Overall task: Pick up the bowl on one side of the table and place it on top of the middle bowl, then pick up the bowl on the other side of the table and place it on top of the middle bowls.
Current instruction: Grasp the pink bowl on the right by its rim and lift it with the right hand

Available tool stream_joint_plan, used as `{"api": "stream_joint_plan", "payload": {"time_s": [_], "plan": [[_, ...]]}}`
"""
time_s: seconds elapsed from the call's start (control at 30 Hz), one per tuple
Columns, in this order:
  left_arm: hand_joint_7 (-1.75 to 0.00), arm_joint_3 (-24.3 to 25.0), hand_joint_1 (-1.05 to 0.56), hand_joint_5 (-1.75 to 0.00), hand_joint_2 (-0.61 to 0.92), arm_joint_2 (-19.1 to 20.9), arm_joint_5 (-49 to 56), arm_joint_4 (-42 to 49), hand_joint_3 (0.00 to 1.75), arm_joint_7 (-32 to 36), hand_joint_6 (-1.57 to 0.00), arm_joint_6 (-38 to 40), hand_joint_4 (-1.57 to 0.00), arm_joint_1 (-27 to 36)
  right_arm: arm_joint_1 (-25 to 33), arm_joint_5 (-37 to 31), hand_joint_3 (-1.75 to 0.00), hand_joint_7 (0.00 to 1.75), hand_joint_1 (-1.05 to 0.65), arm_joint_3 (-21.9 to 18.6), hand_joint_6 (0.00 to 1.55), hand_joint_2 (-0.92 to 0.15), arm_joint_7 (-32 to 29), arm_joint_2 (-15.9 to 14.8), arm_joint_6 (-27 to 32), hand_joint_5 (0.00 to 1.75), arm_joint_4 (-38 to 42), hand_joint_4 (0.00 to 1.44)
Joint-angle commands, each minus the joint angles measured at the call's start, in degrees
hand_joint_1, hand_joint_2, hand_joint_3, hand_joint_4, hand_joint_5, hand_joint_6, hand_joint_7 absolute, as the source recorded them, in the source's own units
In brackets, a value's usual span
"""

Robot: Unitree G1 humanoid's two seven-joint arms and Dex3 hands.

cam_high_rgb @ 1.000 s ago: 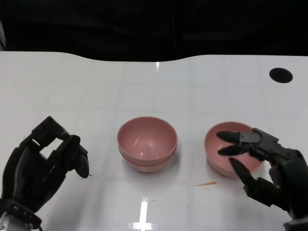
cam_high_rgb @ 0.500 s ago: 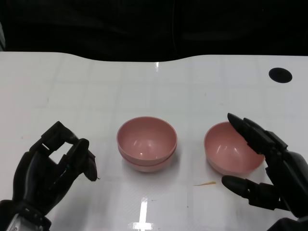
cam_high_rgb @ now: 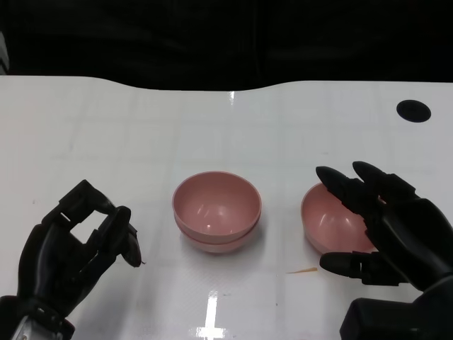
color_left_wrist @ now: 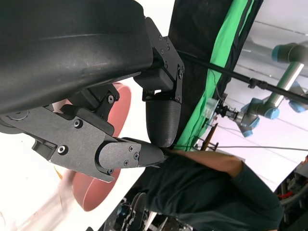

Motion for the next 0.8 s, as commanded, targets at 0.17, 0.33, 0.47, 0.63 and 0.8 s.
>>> {"api": "stream_joint_plan", "payload": {"time_s": [0.17,0.33,0.47,0.63,0.8], "plan": [[-1.75,0.2,-0.21,-1.75,0.79,0.7,0.4,0.5,0.56,-0.6,-0.66,-1.0,-0.95,-0.2,-0.6,-0.4,-0.26,0.03,-1.04,1.9,0.27,-0.92,0.5,-2.7,2.6,0.04,-0.9,0.2],[-1.75,0.0,-0.22,-1.75,0.79,0.8,0.6,0.3,0.56,-0.7,-0.66,-1.1,-0.95,-0.1,-1.5,-1.7,-0.24,0.02,-1.02,3.5,0.29,-0.92,1.3,-4.3,4.3,0.05,-0.8,0.23],[-1.75,-0.5,-0.23,-1.75,0.79,0.5,1.7,-0.2,0.56,-0.3,-0.66,-1.7,-0.96,0.2,-3.4,-2.8,-0.24,0.05,-0.93,5.3,0.36,-0.92,2.6,-5.7,5.5,0.05,0.9,0.27],[-1.75,-0.6,-0.23,-1.75,0.79,0.5,1.9,-0.2,0.55,-0.3,-0.67,-1.8,-0.96,0.2,-3.8,-2.5,-0.23,0.04,-0.9,6.0,0.38,-0.92,2.5,-6.2,6.1,0.05,1.0,0.28],[-1.75,-0.5,-0.21,-1.75,0.79,0.0,1.2,0.1,0.55,-0.3,-0.66,-1.7,-0.96,0.0,-5.9,-2.9,-0.19,0.04,-0.89,7.5,0.42,-0.92,0.2,-6.1,6.0,0.05,4.7,0.32]]}}
